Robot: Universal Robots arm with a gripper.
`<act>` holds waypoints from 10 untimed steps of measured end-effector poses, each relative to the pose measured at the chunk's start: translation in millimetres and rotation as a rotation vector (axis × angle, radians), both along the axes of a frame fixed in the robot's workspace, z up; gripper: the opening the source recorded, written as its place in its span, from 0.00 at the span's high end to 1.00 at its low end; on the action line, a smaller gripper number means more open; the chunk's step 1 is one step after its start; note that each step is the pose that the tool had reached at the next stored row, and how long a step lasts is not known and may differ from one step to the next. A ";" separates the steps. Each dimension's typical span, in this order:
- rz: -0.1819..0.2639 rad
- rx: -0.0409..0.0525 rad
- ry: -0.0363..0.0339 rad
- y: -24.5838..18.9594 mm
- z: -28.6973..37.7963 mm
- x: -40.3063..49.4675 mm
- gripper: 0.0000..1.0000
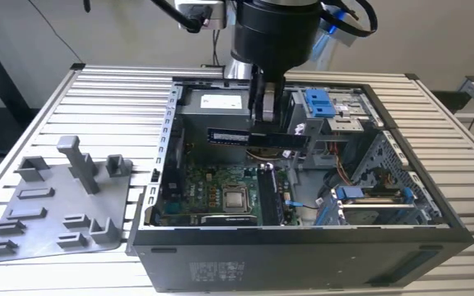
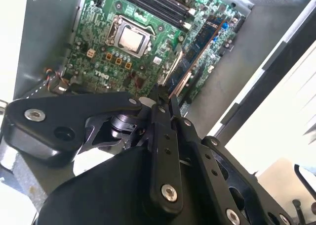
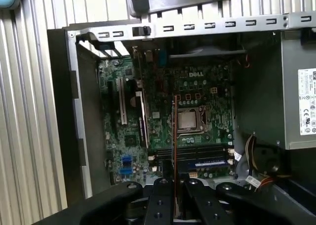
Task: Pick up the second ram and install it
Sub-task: 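Pick up the second ram and move it above second insertion slot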
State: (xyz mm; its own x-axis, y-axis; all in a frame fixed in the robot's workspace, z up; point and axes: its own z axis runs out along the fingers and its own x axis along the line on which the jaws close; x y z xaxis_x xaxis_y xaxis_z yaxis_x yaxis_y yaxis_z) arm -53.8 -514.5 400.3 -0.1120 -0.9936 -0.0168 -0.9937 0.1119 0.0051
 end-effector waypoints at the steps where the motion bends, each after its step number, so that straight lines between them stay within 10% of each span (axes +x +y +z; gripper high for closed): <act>1: 0.000 0.0001 0.0000 0.0 0.0 3.4 0.85; 10: 0.000 -0.0001 0.0000 0.3 0.0 31.0 0.85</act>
